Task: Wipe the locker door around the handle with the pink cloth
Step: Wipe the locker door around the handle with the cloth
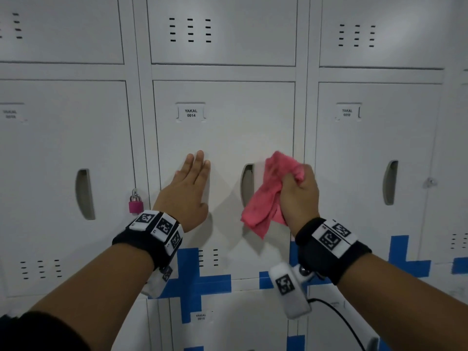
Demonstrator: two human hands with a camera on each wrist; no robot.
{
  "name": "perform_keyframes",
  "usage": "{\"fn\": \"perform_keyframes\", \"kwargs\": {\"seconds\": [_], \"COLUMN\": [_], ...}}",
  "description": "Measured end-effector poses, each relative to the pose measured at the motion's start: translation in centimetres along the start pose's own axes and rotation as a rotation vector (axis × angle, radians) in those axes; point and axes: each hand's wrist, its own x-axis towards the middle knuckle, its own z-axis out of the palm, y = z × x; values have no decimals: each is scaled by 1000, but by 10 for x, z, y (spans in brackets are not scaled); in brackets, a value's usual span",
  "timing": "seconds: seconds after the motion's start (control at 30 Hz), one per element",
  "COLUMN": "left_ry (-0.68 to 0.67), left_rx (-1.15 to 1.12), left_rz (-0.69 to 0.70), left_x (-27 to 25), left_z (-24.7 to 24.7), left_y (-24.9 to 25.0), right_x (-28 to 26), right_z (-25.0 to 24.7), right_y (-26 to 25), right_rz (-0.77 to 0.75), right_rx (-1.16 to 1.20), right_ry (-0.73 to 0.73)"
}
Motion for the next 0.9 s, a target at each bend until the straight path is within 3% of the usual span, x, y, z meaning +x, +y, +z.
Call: {"fn": "perform_keyframes", "kwargs": {"seconds": [0.1,0.23,0.3,0.4,0.5,0.63,0.77,0.83,0.9], "left_ry": [-3,8,14,10,7,1,-11,-12,-15], "left_rx": [3,-2,-12,-7,-6,-4,6,1,5], "left_rz": [-3,3,4,0,-5,-7,-5,-7,-9], "left_x": [0,0,1,1,1,0,0,-1,-1], "left_z": [1,2,2,2,1,-1,-2,-3,-3], "left_y": [0,0,0,-1,0,0,0,1,2], "right_x": [4,5,2,-1,-3,1,9,10,12], "right_z": [11,34,40,33,16,-4,-16,-23,-27], "right_y": [-8,8,25,52,68,74,68,66,61], "right_rz": [-239,-419,-481,-685,-840,-969,-1072,-1163,-1180], "right_rx": [-95,-258,-454,-786,-897,-1005,-966,-966,-995], "right_ry": [12,-315,-455,-577,-693,-767,-843,-804,-662]}}
